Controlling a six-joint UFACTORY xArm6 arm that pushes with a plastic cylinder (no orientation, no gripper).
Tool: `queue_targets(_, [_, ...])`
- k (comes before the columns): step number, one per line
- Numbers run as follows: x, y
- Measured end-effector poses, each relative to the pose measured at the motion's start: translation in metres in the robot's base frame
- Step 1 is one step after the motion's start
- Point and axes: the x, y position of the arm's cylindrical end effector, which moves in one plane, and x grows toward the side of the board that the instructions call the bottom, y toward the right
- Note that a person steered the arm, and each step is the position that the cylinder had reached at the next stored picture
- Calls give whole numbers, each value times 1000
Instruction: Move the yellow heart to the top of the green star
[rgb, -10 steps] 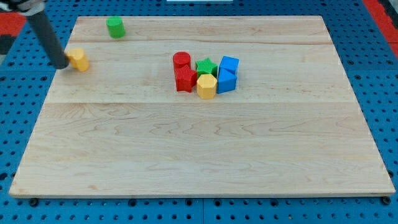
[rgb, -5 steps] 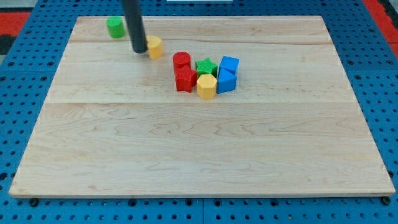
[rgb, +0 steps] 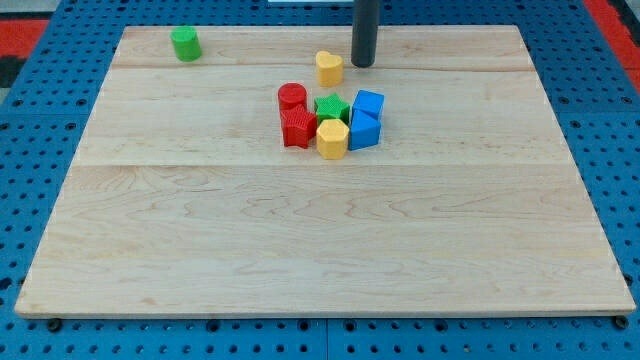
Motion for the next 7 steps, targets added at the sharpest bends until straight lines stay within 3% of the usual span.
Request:
queue_targets(2, [-68, -27])
queue_targets(4, [-9, -43])
queue_targets(7, [42, -35])
